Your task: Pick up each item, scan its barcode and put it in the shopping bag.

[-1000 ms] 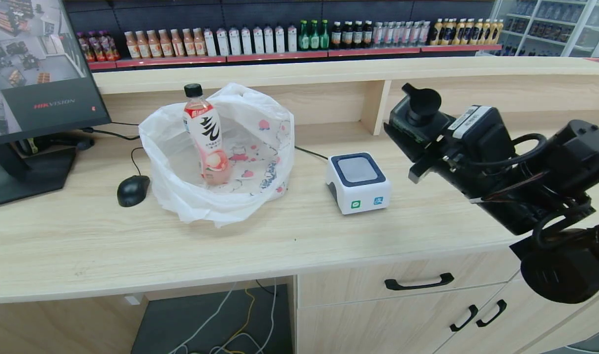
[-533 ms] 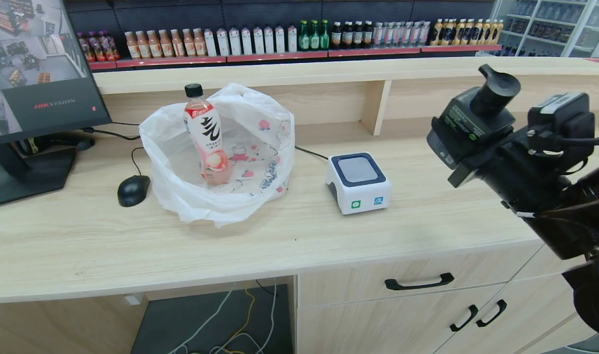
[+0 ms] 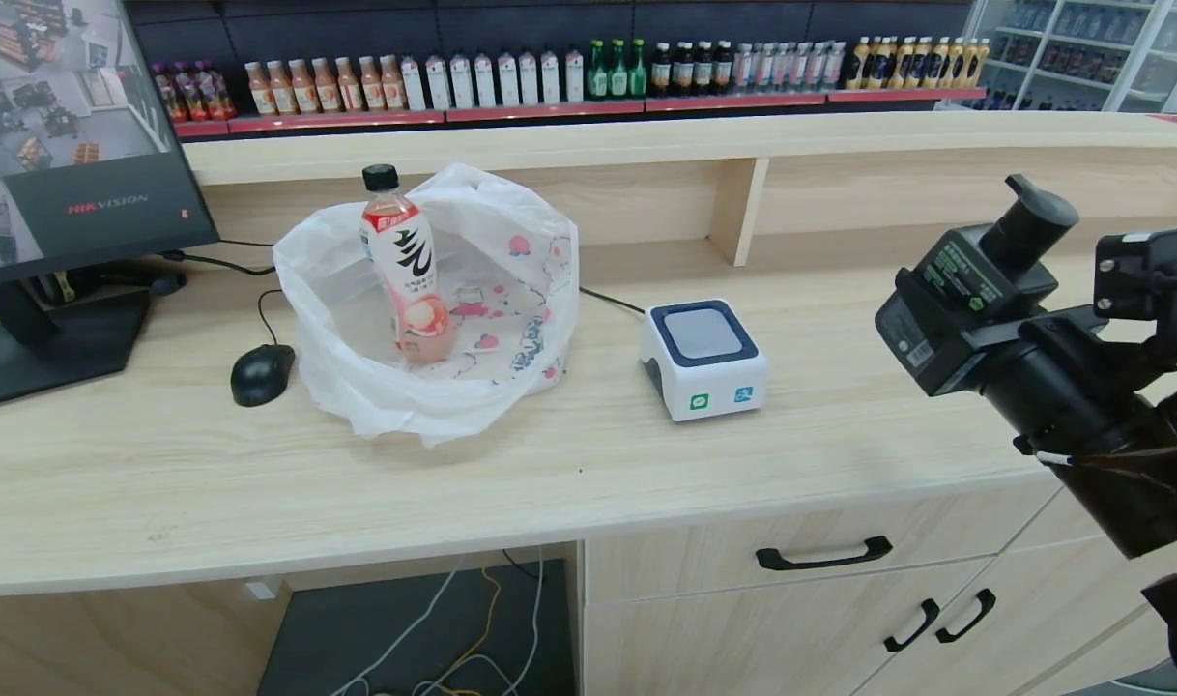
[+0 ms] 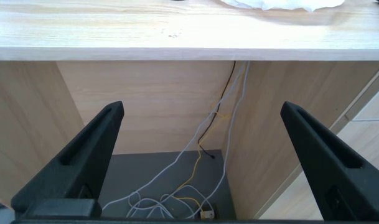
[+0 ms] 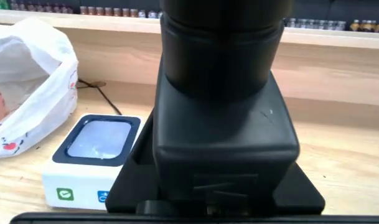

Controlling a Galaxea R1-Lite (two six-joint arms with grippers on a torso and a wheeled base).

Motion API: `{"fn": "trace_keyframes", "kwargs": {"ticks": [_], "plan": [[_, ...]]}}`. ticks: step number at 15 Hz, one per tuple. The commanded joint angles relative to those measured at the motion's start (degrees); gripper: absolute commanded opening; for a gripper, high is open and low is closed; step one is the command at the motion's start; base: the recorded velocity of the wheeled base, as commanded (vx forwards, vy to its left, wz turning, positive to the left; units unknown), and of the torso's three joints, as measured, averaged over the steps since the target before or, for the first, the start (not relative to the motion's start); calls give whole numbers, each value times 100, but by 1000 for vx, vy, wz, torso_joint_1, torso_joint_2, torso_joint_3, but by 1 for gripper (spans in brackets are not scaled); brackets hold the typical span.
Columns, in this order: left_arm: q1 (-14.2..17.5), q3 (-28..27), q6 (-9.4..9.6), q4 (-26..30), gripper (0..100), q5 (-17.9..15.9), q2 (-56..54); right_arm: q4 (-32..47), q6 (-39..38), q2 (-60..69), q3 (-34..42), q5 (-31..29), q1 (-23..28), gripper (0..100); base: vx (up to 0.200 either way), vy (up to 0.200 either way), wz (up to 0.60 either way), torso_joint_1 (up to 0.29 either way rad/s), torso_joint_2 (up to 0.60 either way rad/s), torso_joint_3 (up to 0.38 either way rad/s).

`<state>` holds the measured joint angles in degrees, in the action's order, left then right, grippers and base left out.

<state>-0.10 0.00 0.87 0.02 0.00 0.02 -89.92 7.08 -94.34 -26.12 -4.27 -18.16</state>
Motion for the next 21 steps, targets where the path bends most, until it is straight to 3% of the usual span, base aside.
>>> {"fn": "trace_keyframes", "kwargs": {"ticks": [1, 5, 7, 10, 21], "plan": [[1, 0, -7, -2, 100, 0, -2, -8, -67, -84, -112, -30, -21, 0, 0, 0, 0, 0, 0, 0], [1, 0, -51, -2, 100, 0, -2, -8, -155, -471, -877, -74, -12, 0, 0, 0, 0, 0, 0, 0], [10, 0, -78, -2, 100, 0, -2, -8, -146, -603, -1193, -127, -363, 0, 0, 200, 0, 7, 2, 5], [10, 0, -78, 6, 100, 0, -2, -8, -225, -735, -1510, -329, -416, 0, 0, 200, 0, 4, 2, 2], [10, 0, -87, -2, 100, 0, -2, -8, -242, -656, -1325, -303, -574, 0, 0, 200, 0, 3, 3, 1]]}}
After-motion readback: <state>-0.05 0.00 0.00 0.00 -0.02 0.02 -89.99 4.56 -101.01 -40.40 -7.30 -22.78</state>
